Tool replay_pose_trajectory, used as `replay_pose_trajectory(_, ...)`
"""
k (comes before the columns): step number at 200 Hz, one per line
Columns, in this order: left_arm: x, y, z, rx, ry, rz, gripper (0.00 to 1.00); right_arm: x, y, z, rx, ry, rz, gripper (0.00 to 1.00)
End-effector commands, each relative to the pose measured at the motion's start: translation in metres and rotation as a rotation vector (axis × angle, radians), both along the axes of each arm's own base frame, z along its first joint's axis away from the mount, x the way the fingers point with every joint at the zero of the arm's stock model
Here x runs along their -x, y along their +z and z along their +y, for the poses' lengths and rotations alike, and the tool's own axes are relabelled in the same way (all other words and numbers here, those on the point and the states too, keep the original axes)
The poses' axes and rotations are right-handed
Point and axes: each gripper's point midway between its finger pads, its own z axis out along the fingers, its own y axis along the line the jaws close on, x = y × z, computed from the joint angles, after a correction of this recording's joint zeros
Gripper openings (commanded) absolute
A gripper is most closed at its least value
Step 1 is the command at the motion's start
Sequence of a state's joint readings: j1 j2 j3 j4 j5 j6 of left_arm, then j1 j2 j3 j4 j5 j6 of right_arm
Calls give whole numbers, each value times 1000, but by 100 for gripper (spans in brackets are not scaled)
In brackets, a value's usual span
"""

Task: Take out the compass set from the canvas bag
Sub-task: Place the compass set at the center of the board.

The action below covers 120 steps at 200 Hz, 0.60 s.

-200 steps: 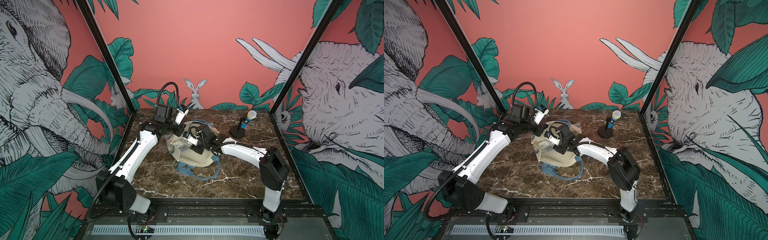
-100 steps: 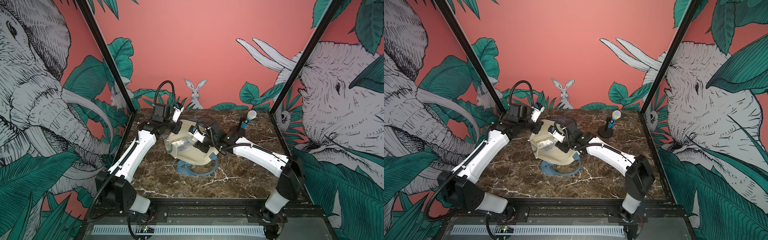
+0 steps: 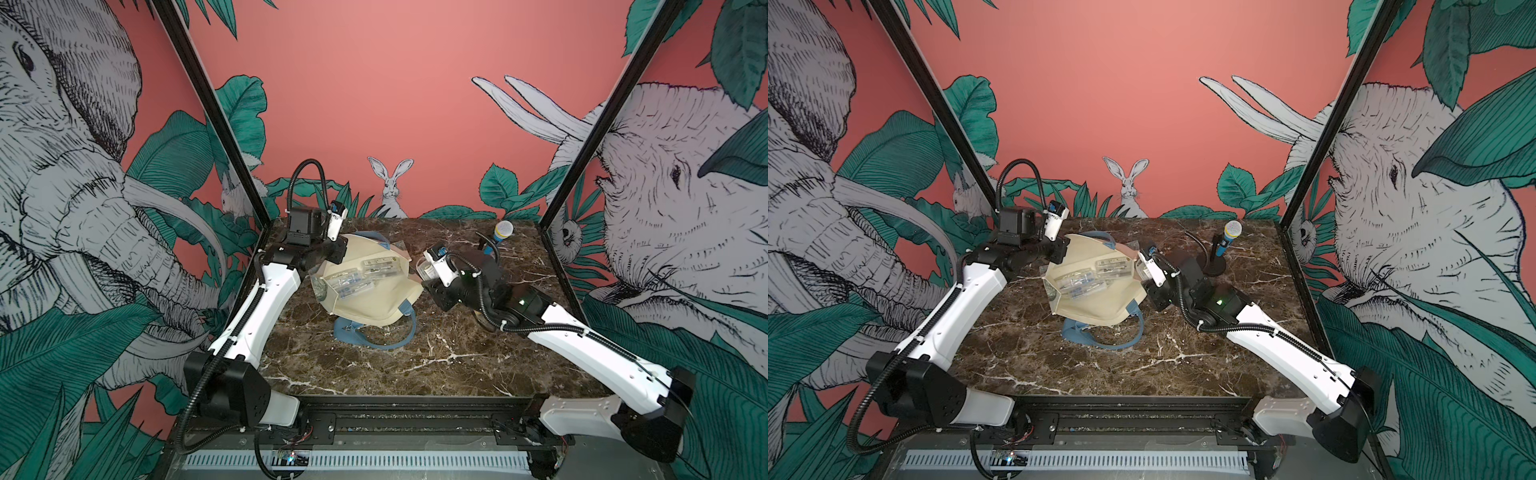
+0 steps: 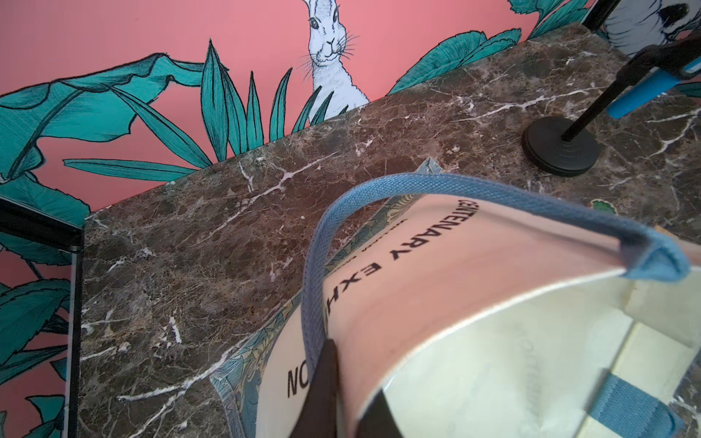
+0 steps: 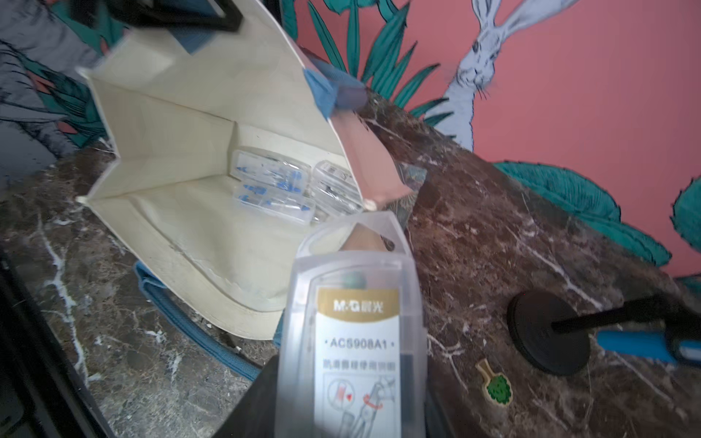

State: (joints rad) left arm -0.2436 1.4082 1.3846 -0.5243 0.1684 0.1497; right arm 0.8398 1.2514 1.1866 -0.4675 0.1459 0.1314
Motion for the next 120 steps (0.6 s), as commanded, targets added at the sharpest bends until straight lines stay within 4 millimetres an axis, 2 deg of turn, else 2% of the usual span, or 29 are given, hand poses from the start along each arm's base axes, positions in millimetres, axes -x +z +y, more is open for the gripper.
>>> replay_pose_trajectory(1,8,38,-6,82,-23,-110,0,-4,-33,-30,-31,-244,79,31)
replay_pose_trajectory(27,11,37,-8,94,-32,-108,0,5,-56,-60,-61,-392,113,31)
replay_pose_trajectory(40,11,37,-9,98,-35,-109,0,8,-72,-68,-69,-438,131,31)
replay_pose_trajectory(91,14,37,-15,129,-65,-106,0,10,-163,-68,-62,-521,280,34)
replay_pose_trajectory(120,16,36,-17,138,-76,-108,0,9,-192,-69,-61,-556,349,35)
